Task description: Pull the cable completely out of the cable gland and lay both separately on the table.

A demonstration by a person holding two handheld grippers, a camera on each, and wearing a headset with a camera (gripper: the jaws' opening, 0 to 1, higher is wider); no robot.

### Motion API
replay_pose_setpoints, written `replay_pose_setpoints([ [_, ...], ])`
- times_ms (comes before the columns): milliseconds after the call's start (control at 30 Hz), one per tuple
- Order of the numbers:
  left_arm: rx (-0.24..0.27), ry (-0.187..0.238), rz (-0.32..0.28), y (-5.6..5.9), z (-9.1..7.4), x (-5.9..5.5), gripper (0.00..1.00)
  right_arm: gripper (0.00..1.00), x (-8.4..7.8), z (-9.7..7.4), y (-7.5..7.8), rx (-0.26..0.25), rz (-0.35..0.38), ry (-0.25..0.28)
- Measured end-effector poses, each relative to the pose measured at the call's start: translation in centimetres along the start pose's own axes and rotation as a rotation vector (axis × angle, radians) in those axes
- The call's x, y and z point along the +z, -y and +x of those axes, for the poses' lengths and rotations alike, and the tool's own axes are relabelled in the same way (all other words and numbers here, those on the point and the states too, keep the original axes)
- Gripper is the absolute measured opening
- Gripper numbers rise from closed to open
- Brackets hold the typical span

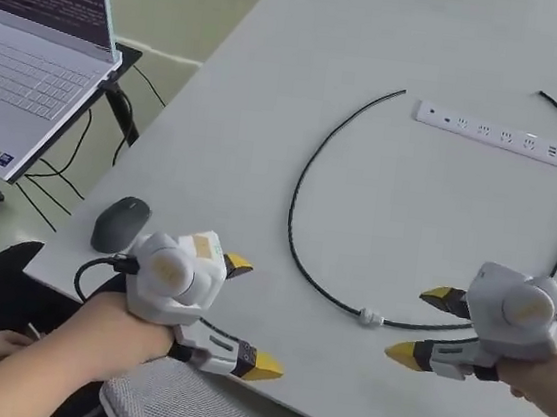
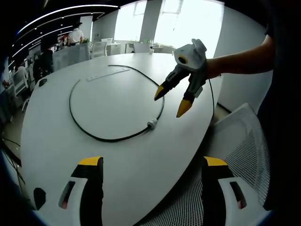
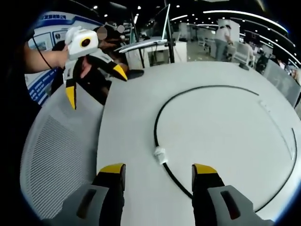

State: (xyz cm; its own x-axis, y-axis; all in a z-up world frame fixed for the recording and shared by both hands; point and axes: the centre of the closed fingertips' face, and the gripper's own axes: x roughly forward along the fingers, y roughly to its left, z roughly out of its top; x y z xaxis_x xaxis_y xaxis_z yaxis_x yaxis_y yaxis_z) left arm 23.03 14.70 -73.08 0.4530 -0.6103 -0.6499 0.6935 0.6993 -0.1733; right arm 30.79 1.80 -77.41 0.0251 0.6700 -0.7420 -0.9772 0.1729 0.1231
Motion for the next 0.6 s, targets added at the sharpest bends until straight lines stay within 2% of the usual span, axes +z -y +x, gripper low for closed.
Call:
replay_pose_setpoints([
  [300, -0.005, -0.014, -0.013, 0.6, 0.0, -0.7, 0.86, 0.42, 0.0, 1.2, 0.9, 0.020, 0.001, -0.017],
  [500, -0.005, -0.012, -0.028, 0.8, -0.2, -0.9, 0.86, 0.35, -0.4, 2.2, 0.6, 0.044, -0.075, -0.059],
  [600, -0.006, -0.017, -0.026, 0.7, -0.2, -1.1, 0.85, 0.33, -0.4, 2.8, 0.7, 0.057, -0.082, -0.063],
])
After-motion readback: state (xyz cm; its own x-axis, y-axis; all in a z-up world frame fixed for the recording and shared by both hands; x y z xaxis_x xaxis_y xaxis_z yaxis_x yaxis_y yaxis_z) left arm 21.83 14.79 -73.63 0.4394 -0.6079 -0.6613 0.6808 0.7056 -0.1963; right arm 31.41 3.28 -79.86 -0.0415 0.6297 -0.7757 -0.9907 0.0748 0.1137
